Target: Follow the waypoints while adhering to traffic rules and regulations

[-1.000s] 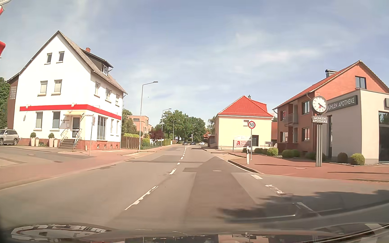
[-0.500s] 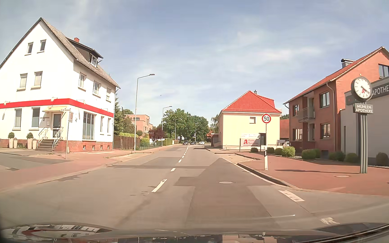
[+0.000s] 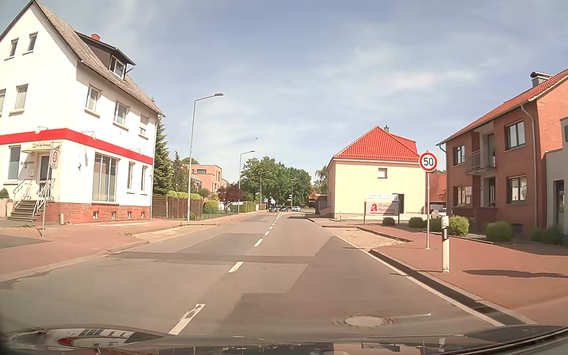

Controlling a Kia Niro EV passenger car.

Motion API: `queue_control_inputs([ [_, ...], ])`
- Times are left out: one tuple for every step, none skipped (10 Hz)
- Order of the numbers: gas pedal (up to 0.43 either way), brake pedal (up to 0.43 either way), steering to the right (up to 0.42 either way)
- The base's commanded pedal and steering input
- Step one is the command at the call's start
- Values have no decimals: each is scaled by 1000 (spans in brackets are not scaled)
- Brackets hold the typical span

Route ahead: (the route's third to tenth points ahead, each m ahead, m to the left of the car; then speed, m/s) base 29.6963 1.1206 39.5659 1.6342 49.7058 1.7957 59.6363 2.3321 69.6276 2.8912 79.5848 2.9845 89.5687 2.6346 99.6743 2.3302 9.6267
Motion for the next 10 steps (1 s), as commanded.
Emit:
queue_control_inputs([
  [248,0,-18],
  [248,0,-18],
  [248,0,-18],
  [248,0,-17],
  [248,0,-15],
  [248,0,-14],
  [248,0,-14],
  [248,0,-13],
  [248,0,-13],
  [248,0,-13],
])
